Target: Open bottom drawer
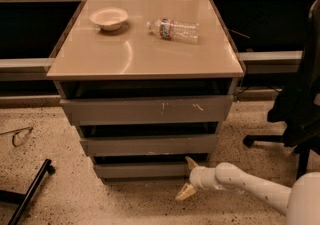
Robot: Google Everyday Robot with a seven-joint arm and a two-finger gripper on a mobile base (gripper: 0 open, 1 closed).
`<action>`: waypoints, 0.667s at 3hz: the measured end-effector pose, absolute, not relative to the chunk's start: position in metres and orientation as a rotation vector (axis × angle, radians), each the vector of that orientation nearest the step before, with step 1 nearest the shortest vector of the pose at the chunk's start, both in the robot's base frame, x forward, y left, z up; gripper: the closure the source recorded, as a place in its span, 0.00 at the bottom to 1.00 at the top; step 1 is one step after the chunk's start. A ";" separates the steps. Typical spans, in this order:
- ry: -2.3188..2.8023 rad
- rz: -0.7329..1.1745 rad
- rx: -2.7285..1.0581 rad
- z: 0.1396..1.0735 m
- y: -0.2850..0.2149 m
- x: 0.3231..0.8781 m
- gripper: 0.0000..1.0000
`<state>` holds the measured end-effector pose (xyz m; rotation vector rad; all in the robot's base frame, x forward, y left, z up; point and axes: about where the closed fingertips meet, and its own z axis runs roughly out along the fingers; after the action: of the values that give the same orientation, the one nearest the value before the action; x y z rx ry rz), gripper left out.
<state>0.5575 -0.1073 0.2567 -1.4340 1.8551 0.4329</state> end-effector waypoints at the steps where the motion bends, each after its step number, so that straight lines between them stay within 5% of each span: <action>1: 1.874 0.410 -1.449 0.240 -0.106 0.584 0.00; 2: 1.907 0.430 -1.477 0.218 -0.100 0.608 0.00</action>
Offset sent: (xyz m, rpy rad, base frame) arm 0.0845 0.0127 -0.0628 -0.0795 0.0887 0.0251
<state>0.6077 -0.0996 0.2182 -1.4771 1.9068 0.4301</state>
